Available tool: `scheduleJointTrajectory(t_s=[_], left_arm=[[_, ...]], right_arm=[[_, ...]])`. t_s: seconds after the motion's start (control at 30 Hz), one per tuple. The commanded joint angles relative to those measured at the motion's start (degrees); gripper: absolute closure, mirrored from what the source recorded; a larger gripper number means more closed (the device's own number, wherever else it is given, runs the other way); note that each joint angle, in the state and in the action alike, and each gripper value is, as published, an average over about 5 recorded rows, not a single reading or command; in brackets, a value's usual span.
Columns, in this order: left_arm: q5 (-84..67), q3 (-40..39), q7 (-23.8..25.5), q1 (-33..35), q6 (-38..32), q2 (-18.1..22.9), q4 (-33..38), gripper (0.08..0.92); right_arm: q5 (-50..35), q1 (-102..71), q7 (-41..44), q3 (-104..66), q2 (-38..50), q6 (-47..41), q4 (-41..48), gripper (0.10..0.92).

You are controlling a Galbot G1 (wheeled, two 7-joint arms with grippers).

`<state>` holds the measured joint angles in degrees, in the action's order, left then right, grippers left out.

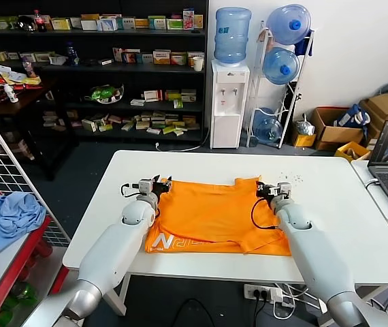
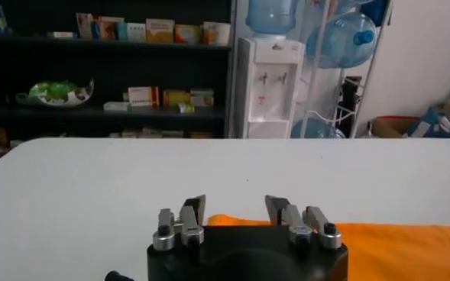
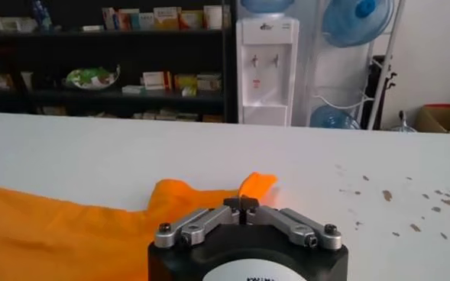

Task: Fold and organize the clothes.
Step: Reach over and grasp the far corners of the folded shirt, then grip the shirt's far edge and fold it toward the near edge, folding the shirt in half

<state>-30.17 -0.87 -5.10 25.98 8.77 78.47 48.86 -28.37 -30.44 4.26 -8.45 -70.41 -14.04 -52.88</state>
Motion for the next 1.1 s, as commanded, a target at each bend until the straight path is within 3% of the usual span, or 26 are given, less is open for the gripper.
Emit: scheduleJointTrajectory(t_s=[0.03, 0.17, 0.27, 0.7, 0.97, 1.1], left_arm=[[2.7, -0.1, 0.7, -1.3, 0.0, 2.2, -6.2, 0.318], [3.8, 0.1, 1.0, -1.2, 0.1, 2.5, -7.6, 0.233], [4.0, 0.4, 1.1, -1.1, 0.0, 2.6, -7.8, 0.25], [1.4, 0.4, 0.4, 1.9, 0.1, 0.5, -0.3, 0.613], [-2.5, 1.5, -1.3, 7.0, 1.0, -4.2, 10.5, 0.846], [-4.4, 1.7, -2.4, 10.4, 1.7, -7.8, 17.0, 0.898]], right_arm=[[-0.2, 0.1, -0.3, 0.5, -0.2, -0.3, 0.5, 0.9], [-0.2, 0.2, -0.3, 0.7, -0.4, -0.4, 0.2, 0.9], [-0.3, 0.0, -0.4, 0.8, -0.3, -0.6, -0.6, 0.9], [-0.8, -1.9, -0.9, 1.9, 1.3, -0.4, -6.3, 0.9], [-0.4, -6.8, -1.8, 1.0, 5.3, 0.4, -13.8, 0.9], [-0.9, -11.6, -2.7, 0.1, 8.3, -0.2, -20.0, 0.9]])
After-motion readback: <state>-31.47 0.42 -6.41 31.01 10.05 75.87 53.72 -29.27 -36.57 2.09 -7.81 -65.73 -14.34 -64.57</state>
